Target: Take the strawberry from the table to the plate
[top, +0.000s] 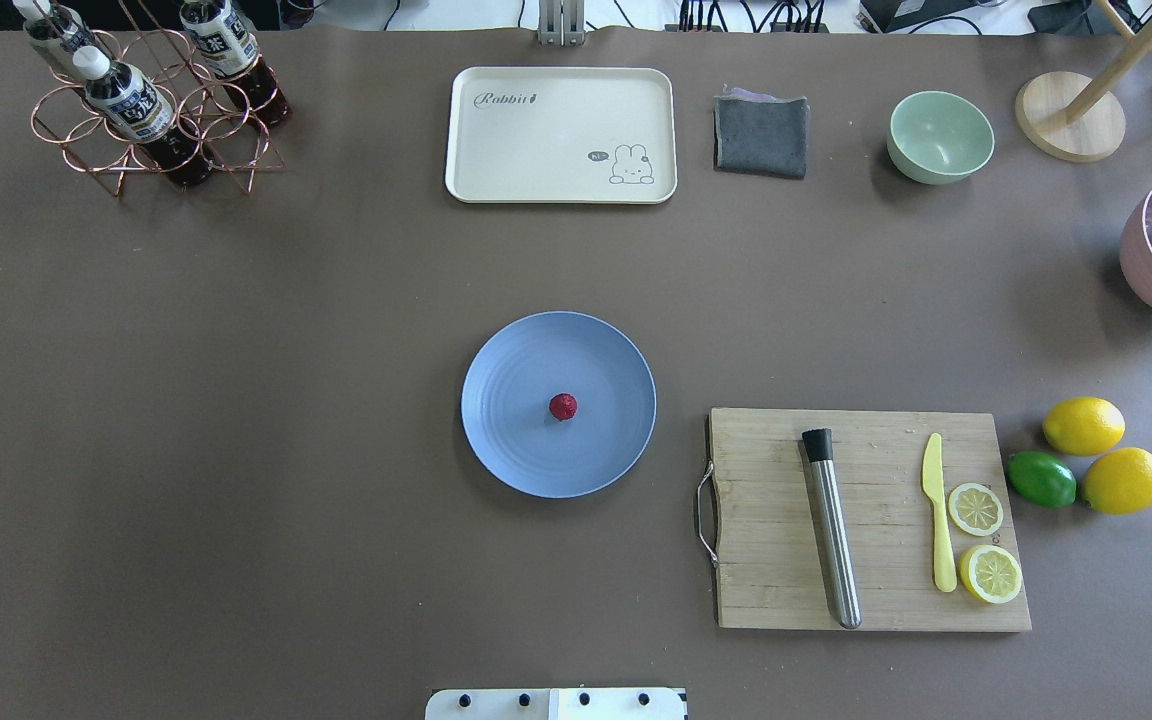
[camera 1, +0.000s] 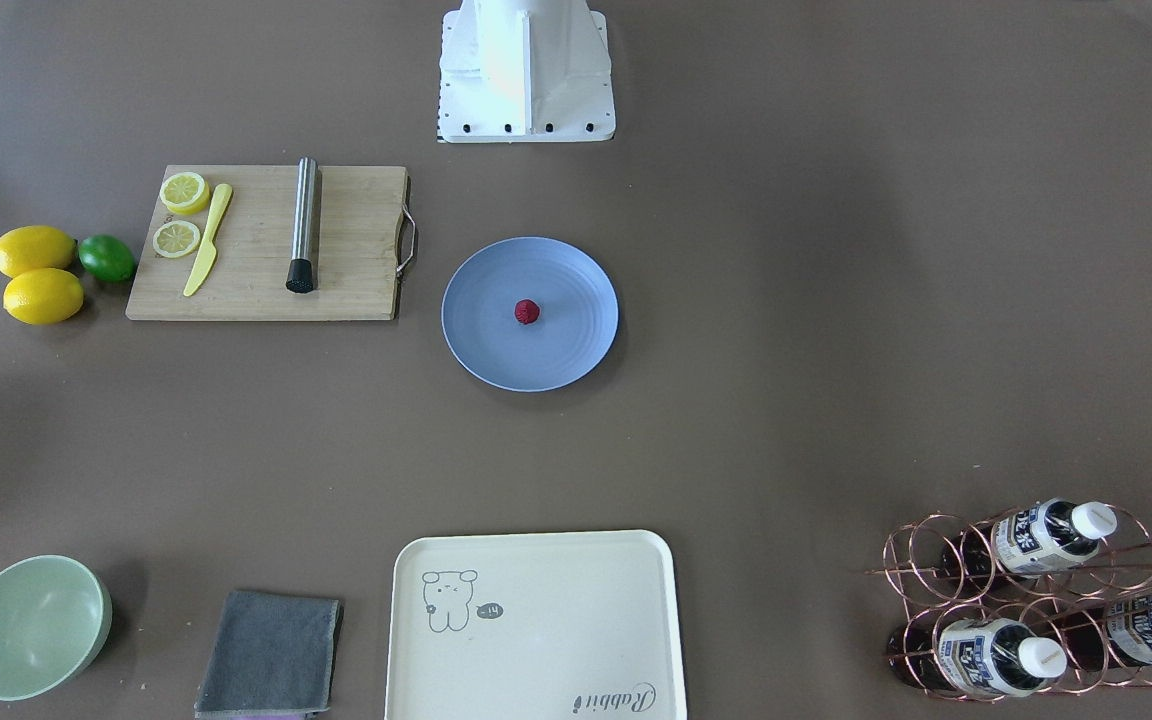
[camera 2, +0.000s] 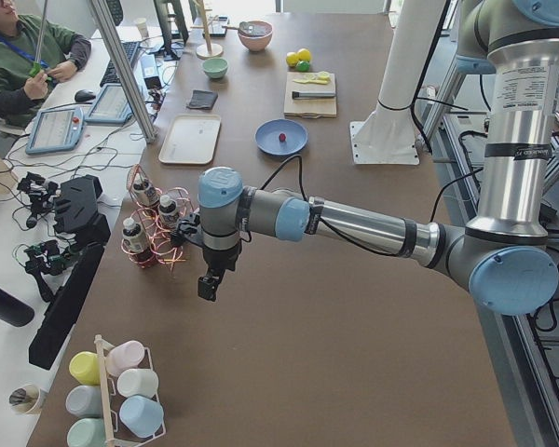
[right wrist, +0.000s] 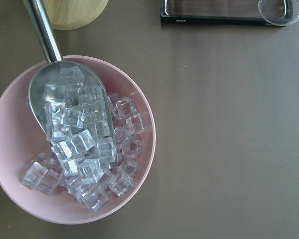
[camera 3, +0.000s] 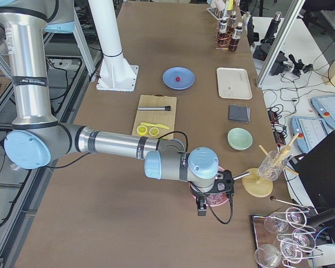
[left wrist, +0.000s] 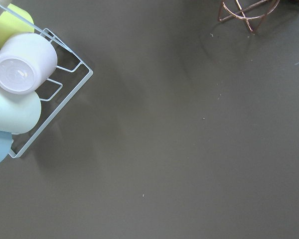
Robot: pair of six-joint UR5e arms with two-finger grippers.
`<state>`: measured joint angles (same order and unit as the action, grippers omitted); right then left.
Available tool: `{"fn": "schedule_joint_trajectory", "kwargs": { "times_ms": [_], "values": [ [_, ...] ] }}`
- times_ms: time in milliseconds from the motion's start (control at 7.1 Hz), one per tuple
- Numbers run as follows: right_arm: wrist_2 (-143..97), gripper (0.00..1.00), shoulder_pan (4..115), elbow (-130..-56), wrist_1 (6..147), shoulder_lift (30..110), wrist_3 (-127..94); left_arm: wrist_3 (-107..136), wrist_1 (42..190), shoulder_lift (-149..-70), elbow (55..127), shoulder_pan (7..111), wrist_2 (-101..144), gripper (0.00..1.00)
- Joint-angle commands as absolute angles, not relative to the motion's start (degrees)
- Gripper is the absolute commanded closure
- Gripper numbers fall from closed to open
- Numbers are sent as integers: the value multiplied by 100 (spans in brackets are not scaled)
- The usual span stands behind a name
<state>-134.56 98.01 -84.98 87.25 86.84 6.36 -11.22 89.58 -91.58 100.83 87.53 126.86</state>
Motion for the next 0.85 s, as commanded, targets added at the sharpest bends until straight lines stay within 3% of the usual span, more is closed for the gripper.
{"fn": "schedule_joint_trajectory", "kwargs": {
  "times_ms": [0, 705],
  "values": [
    [-13395, 0, 9739, -9348, 9769, 8762, 607, -1125, 8965, -9045, 10133, 8885, 12709, 2],
    [-13307, 0, 9264, -9492, 9879, 8648, 167, -1125, 8991, -8895, 10116, 8938, 12709, 2]
  ]
}}
